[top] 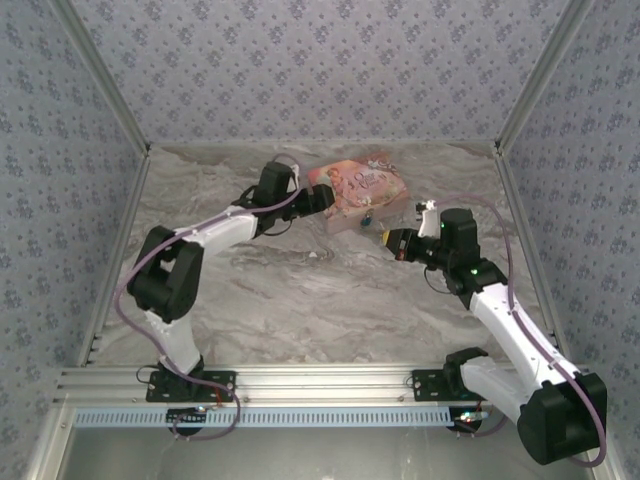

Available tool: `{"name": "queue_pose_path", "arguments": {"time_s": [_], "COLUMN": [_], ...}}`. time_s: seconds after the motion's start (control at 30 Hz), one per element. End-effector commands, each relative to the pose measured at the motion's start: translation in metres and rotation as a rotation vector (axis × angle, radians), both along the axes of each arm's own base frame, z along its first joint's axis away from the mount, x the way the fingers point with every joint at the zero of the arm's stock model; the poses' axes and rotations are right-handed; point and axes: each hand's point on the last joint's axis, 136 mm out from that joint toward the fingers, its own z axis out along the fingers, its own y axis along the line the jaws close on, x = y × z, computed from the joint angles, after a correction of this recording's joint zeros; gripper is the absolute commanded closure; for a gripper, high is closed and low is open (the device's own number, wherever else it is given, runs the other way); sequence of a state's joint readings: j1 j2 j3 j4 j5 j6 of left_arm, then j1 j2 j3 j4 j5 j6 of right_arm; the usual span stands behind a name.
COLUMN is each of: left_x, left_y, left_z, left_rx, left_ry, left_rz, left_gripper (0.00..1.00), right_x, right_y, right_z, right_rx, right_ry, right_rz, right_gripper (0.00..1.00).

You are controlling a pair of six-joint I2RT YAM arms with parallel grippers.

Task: Unlock the padlock with the key

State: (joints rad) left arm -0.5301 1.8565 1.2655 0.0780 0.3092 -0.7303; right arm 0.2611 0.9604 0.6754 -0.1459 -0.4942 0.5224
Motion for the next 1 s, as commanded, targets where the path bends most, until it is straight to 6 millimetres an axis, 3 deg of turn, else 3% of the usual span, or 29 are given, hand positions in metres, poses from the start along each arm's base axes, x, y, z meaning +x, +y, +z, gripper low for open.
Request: {"name": "queue_pose_path", "arguments": {"time_s": [0.0,0.33,0.7,0.97], "left_x": [0.005,-0.012,-0.020,-0.042], "left_y": [-0.015,-0.016,0.020,0.058], "left_z": [-0.005,-0.061,-0.102,-0.119], "left_rx": [-0.042,0.018,0.123,0.169], "left_ry": [0.052,0.184,0.250,0.283], "left_rz": [-0.018,-0.014,0.060,0.117], "left_gripper": [0.13,0.22,0.26,0.28], "right_x": [-0.002,-0.002,0.000,-0.001], "right_y": [-0.007,-0.009,-0.011,-0.011], "right_z": [-0.006,-0.008,-0.005,-0.008], "right_rx": [-0.031,-0.038,-0.044,-0.049], "right_ry": [0.007,0.018,0.026,0.033], "right_rz": [-0.017,-0.030,-0.041,-0.038], "right_gripper": [1.00,1.00,1.00,1.00]}}
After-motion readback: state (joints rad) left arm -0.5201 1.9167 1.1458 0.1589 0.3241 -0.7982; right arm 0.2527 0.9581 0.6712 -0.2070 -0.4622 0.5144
